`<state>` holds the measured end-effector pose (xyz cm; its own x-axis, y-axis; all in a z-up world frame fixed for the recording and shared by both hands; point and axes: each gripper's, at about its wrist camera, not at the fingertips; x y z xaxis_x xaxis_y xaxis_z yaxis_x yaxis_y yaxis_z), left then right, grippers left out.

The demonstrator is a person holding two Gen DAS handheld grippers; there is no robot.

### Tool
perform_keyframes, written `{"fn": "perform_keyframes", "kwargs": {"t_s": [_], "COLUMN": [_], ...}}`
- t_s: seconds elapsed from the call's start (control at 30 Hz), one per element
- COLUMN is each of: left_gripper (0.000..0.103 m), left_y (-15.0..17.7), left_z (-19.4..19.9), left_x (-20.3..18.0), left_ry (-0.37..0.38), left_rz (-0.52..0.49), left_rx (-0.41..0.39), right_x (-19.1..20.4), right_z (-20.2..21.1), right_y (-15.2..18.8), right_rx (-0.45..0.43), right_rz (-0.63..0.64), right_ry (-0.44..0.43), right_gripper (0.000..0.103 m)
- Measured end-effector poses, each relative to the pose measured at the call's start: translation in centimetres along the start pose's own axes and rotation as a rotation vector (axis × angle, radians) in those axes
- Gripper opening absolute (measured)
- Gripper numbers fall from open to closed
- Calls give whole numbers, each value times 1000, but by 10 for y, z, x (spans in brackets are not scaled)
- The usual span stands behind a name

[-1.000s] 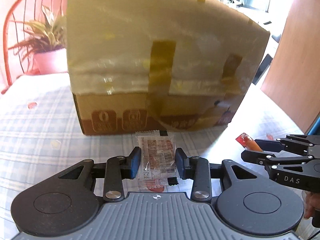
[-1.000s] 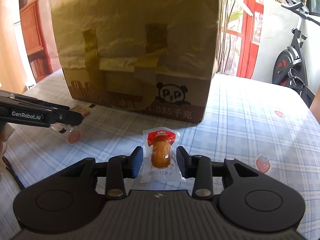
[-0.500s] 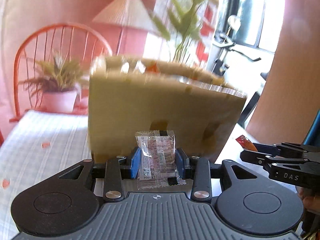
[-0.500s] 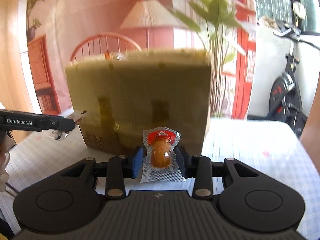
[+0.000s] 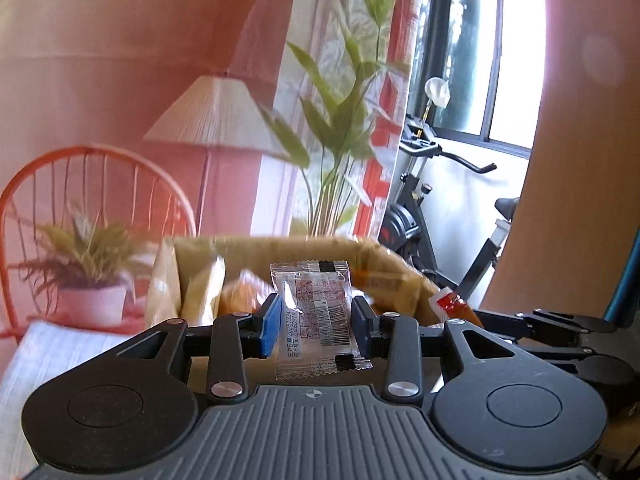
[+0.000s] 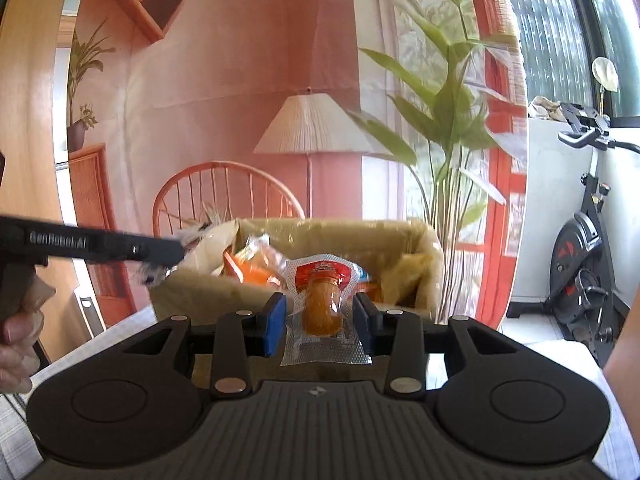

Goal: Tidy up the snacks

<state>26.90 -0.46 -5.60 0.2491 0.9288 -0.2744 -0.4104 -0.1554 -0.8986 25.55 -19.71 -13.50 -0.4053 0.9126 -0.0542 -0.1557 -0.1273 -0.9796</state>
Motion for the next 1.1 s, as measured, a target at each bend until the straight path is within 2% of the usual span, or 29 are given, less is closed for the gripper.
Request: {"fn": "perform_keyframes", "kwargs": {"t_s": [0.27, 0.43, 0.57, 0.73, 0.87, 1.0, 1.1], "left_gripper": [40, 40, 42, 61, 64, 72, 82], "left_y": [-33, -39, -36, -32, -35, -42, -47], "left_z": [-57, -89, -100, -100, -92, -76, -59], "left_x": [10, 7, 9, 14, 13, 9, 6], "left_ry": [0, -18, -37, -62, -81, -74, -74], "left_rz": [-12, -45, -57, -45, -64, -74, -76], "left_rx": [44, 81, 106, 134, 132, 112, 83], "right_x": [-29, -35, -37, -38, -38, -33, -27], "right_z": [-58, -81, -90, -89, -81, -69, -56], "right_y": [-17, -16, -12, -9, -14, -21, -27], "right_rx": [9, 36, 60, 79, 69, 55, 42], "right_rz": [-30, -23, -23, -16, -15, -8, -7], "right_ry": [-1, -3, 4, 25, 40, 60, 70], "right_gripper": [39, 39, 41, 46, 50, 64, 75]}}
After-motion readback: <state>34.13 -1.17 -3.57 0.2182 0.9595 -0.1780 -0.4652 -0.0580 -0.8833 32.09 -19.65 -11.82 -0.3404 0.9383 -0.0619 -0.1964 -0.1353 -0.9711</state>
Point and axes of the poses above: each gripper's, at about its wrist camera, not at the fingertips, and z roughly against the way its jaws point, x to its left, y to its underside, and after that the axes turned 8 degrees about z, right-handed
